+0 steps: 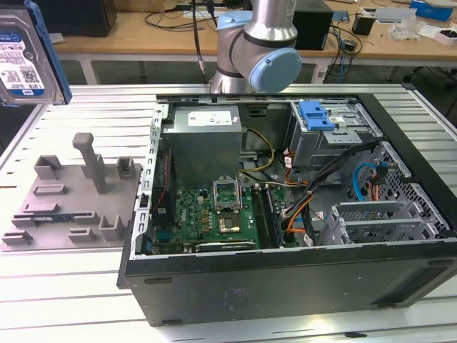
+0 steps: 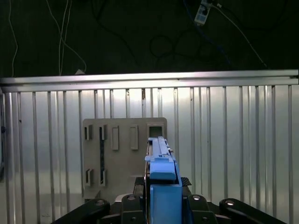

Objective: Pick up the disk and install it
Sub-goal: 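Pick up the disk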

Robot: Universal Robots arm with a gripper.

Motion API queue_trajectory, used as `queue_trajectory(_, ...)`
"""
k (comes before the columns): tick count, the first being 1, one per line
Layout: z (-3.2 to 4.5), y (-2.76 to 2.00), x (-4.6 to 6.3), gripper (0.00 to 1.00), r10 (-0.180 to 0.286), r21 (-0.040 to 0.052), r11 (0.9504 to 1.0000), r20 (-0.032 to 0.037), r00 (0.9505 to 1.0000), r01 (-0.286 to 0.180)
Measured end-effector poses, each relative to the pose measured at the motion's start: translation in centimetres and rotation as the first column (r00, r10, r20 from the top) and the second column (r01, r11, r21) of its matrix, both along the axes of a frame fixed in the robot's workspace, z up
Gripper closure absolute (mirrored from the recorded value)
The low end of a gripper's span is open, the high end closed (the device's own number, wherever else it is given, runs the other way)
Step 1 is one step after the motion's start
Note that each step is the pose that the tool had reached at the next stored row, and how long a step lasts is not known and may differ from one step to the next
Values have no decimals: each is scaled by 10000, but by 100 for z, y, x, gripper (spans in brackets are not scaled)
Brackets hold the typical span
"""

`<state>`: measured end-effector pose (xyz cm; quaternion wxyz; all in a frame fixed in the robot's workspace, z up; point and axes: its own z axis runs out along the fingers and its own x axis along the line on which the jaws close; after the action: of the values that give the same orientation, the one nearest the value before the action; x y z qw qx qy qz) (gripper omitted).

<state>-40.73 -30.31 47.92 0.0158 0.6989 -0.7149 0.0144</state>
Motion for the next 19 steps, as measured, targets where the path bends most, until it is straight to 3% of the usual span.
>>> queue_trajectory(12,4,-9,13,64,2,-2,10000,-3,10000,-2)
queue_trajectory(19,4,-96,241,64,-1,0,10000,-66,10000,1)
